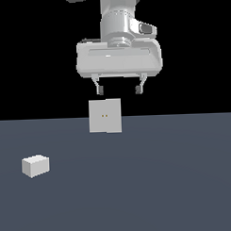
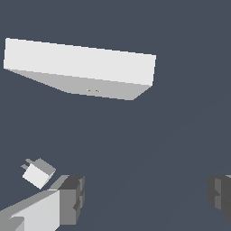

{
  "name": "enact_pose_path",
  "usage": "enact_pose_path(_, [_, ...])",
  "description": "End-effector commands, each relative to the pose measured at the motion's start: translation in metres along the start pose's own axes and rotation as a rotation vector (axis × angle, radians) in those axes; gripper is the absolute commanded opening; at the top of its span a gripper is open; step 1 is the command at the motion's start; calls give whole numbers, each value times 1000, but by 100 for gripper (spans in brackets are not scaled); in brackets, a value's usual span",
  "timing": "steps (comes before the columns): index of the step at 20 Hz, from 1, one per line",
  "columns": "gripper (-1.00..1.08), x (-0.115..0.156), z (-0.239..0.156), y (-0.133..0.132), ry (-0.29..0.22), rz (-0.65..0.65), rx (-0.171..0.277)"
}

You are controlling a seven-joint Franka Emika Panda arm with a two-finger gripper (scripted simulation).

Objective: Plug the charger into the wall socket.

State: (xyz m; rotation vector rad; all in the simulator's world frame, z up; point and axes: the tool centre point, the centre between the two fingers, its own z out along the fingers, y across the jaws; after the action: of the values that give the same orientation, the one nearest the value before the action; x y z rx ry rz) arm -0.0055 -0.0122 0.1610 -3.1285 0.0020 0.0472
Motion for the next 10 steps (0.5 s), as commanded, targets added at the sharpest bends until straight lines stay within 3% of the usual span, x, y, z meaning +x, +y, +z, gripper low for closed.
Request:
enact_pose_path(1, [100,0,0,0,0,0,0])
enact_pose_path(10, [100,0,8,-14,21,-74,8])
